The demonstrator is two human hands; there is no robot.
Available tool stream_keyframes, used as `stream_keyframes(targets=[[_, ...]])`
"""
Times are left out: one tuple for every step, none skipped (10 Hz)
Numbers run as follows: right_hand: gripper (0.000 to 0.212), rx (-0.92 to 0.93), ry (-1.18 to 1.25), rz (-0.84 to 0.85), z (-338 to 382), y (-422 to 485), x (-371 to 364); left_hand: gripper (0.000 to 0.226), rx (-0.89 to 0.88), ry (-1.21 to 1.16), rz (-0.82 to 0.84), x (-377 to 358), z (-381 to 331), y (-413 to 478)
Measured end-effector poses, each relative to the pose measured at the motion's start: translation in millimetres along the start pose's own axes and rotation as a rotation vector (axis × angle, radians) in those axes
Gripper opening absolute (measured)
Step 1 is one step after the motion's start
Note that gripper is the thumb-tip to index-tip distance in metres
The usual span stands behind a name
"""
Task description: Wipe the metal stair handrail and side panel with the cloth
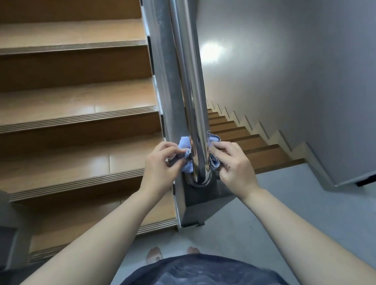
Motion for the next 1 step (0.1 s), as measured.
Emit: stream_keyframes(targets=[[0.042,0.044,-0.039,-0.092,6.5,-3.7,4.8,0.026,-0.046,0.065,-0.031,6.1,-6.1,-0.2]])
Point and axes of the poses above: each hand's wrist, its own y-axis towards the middle knuckle, its own x-axis out of the back of the hand, z = x × y, the point moved 4 cm from there along y, towards the middle knuckle, and after that the axes turned 1 degree about y, right-handed, at the moved point
